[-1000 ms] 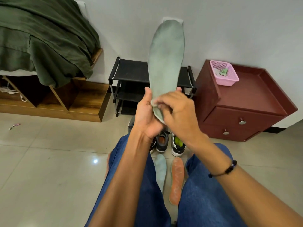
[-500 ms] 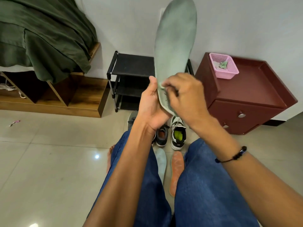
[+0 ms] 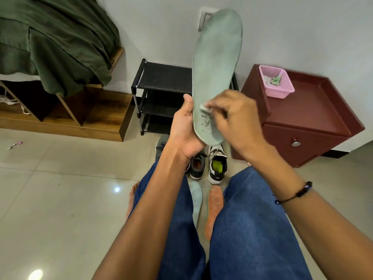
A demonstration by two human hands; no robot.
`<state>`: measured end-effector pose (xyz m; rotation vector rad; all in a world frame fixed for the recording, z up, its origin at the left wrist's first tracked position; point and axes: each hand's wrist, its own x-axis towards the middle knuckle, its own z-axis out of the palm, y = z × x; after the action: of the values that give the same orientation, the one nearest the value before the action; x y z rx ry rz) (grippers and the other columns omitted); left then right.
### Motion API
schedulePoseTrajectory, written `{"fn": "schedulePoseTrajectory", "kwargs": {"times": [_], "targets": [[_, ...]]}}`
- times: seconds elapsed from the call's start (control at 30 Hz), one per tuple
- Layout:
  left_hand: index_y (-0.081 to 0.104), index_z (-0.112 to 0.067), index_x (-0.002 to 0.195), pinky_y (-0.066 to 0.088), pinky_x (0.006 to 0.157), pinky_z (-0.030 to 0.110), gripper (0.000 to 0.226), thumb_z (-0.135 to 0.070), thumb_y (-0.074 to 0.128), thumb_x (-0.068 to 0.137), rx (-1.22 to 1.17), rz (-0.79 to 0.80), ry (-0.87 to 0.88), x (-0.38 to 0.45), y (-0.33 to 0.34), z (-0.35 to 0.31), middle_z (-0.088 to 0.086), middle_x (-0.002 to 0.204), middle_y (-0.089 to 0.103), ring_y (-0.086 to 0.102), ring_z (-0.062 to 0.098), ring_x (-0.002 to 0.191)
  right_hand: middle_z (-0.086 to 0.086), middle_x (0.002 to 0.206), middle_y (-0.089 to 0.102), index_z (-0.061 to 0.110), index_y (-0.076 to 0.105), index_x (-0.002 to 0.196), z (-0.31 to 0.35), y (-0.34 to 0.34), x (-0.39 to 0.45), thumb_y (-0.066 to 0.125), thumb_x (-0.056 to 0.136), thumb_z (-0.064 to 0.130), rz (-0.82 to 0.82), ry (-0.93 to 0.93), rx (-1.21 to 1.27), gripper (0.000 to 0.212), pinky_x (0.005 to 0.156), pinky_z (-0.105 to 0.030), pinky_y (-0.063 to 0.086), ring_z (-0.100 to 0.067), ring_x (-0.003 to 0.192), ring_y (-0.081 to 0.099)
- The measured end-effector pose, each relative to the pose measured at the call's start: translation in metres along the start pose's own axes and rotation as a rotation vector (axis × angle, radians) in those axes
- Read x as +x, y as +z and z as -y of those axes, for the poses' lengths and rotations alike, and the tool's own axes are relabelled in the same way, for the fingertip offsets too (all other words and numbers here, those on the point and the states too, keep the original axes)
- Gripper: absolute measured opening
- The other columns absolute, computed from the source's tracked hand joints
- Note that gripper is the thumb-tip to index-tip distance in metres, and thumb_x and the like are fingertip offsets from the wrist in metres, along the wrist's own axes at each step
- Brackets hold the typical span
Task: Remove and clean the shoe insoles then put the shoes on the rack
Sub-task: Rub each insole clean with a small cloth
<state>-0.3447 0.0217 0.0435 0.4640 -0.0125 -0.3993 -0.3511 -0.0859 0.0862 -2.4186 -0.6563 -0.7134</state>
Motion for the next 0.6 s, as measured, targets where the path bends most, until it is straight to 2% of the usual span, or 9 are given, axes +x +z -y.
{"fn": "schedulePoseTrajectory", "kwargs": {"times": [0.1,0.17,0.23,0.3,0.37,0.47,0.53,0.6], "targets": [[0.057,0.000,0.117,0.053,0.085,0.032,0.071,-0.056,0.019,0.097,-0.029,0.004,-0.008,-0.004,-0.001,-0.005,0.020,0.110,0.062,0.065,0.026,0.092,-0.013,0.076,0.063,0.001,0.071,0.079,0.015,0.016,-0.018,0.052,0.076,0.001,0.038,-0.100,0.008,0.019,0.074,-0.032,0.044,-0.032,0.073,0.060],[0.065,-0.001,0.111,0.055,0.077,0.029,0.078,-0.060,0.017,0.095,-0.023,0.004,-0.026,-0.005,-0.003,-0.007,0.018,0.112,0.062,0.062,0.024,0.084,-0.012,0.075,0.063,0.002,0.071,0.077,0.021,0.016,-0.031,0.052,0.075,-0.001,0.137,-0.197,0.040,0.020,0.074,-0.029,0.042,-0.030,0.072,0.059],[0.070,-0.002,0.105,0.056,0.075,0.031,0.079,-0.060,0.018,0.095,-0.030,0.011,-0.037,-0.005,-0.002,-0.005,0.019,0.111,0.064,0.064,0.026,0.083,-0.010,0.077,0.066,0.005,0.074,0.080,0.017,0.008,-0.030,0.055,0.075,-0.001,0.214,-0.150,0.117,0.021,0.074,-0.029,0.046,-0.025,0.074,0.062],[0.069,0.000,0.104,0.057,0.077,0.036,0.078,-0.058,0.018,0.095,-0.031,0.003,-0.047,-0.005,0.003,-0.003,0.020,0.107,0.065,0.068,0.028,0.087,-0.008,0.082,0.068,0.005,0.075,0.086,0.008,-0.004,-0.019,0.058,0.074,-0.001,0.172,-0.011,0.215,0.021,0.079,-0.024,0.049,-0.017,0.078,0.063],[0.069,-0.002,0.103,0.054,0.082,0.038,0.074,-0.055,0.018,0.097,-0.028,-0.007,-0.034,-0.003,0.004,-0.002,0.017,0.102,0.068,0.068,0.027,0.088,-0.010,0.084,0.068,0.003,0.074,0.090,0.000,-0.014,-0.006,0.060,0.076,-0.002,0.049,0.056,0.186,0.021,0.077,-0.024,0.050,-0.017,0.078,0.063],[0.060,-0.007,0.114,0.051,0.088,0.037,0.062,-0.052,0.020,0.098,-0.062,-0.003,-0.010,-0.003,0.005,-0.002,0.013,0.101,0.067,0.065,0.024,0.093,-0.014,0.080,0.065,0.002,0.073,0.087,0.000,-0.008,0.007,0.057,0.076,0.000,-0.020,-0.007,0.010,0.019,0.069,-0.032,0.050,-0.028,0.075,0.063],[0.051,-0.004,0.127,0.053,0.086,0.033,0.062,-0.052,0.024,0.097,-0.102,0.011,-0.022,-0.005,0.007,-0.001,0.014,0.105,0.065,0.064,0.023,0.095,-0.015,0.075,0.063,0.001,0.072,0.081,0.010,0.006,0.004,0.053,0.076,0.003,-0.013,-0.068,-0.068,0.019,0.069,-0.027,0.042,-0.032,0.071,0.060],[0.040,0.001,0.136,0.054,0.086,0.031,0.071,-0.055,0.024,0.097,-0.073,0.031,-0.022,-0.007,0.006,-0.004,0.017,0.106,0.064,0.065,0.024,0.095,-0.015,0.071,0.060,-0.001,0.069,0.074,0.022,0.015,-0.007,0.046,0.076,0.007,-0.015,-0.128,-0.062,0.025,0.068,-0.025,0.037,-0.028,0.069,0.057]]}}
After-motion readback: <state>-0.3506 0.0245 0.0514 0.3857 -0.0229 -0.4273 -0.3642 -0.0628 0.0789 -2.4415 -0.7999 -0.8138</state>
